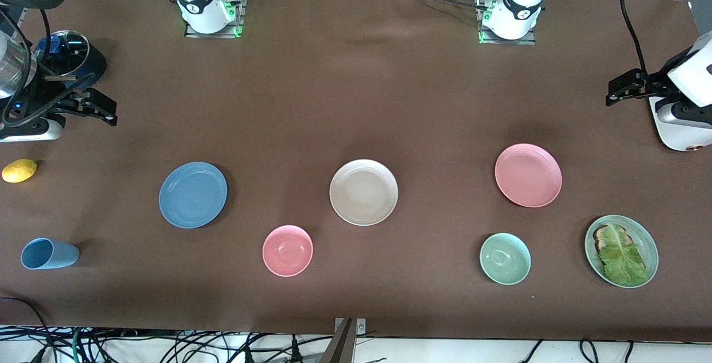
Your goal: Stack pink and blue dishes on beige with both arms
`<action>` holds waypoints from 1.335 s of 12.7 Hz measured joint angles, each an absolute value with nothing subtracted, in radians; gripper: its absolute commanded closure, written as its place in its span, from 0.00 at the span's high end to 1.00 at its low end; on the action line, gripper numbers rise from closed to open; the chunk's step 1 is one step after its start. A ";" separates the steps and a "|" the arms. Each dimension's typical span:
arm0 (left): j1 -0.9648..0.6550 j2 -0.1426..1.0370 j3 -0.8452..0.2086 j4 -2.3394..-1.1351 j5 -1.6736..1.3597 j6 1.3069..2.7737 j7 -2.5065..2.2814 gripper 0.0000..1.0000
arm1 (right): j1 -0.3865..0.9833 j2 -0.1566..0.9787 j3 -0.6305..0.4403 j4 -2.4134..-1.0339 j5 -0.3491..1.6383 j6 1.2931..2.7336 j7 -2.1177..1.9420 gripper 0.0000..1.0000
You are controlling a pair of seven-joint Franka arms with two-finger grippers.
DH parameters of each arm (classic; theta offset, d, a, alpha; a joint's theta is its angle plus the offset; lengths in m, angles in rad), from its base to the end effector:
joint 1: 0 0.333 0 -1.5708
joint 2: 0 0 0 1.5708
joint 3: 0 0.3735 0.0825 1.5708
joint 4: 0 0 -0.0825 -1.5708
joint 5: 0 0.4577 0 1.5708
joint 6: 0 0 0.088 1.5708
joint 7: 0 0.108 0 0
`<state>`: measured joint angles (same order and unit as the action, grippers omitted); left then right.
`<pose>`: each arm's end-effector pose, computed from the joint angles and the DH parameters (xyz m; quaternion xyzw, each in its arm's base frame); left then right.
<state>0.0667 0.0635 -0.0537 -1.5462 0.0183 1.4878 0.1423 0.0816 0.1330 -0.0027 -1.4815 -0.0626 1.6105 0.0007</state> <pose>0.6407 0.0116 0.6473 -0.9960 0.0643 0.0613 0.0027 0.6781 0.0472 0.6465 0.9987 0.0404 -0.0007 0.0315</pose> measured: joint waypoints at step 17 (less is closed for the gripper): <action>0.122 0.140 -0.055 -1.549 -0.058 1.479 0.147 1.00 | 0.079 0.137 -0.009 -1.484 -0.062 1.610 0.003 1.00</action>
